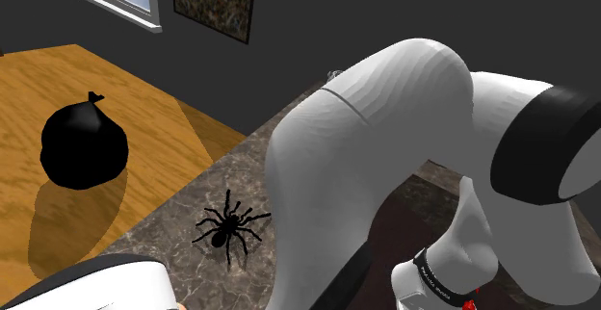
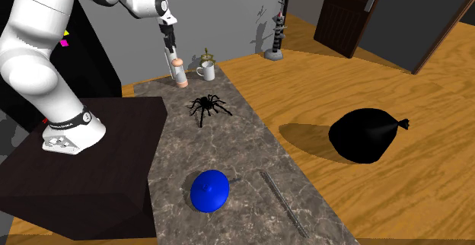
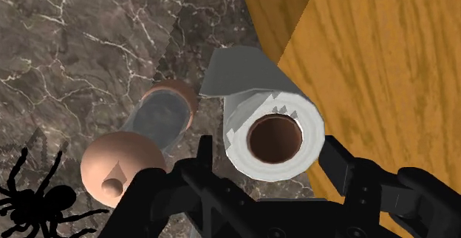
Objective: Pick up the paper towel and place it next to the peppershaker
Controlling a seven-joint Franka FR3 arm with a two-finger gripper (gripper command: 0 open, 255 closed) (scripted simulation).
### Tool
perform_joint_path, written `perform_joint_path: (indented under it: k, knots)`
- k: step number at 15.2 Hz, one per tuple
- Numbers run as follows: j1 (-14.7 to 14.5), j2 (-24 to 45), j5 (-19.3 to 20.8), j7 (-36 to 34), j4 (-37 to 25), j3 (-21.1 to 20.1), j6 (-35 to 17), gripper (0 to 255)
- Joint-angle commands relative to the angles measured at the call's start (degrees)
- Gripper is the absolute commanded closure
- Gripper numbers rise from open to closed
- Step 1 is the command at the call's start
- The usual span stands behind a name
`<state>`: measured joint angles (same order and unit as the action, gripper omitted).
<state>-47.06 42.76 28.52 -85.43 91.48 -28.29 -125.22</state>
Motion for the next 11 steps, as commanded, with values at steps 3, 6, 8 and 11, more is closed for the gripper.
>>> perform_joint_path:
  k: [3, 6, 8, 11]
  knots:
    - [0.0, 0.0, 0.0, 0.0, 0.0, 0.0, 0.0, 0]
    - [0.21, -1.11, -0.6, 0.32, -0.15, -0.5, 1.2, 0]
    - [0.57, -3.2, -1.78, 0.98, -0.7, -1.45, 3.72, 0]
    - [0.68, -3.97, -2.24, 1.24, -1.01, -1.8, 4.74, 0]
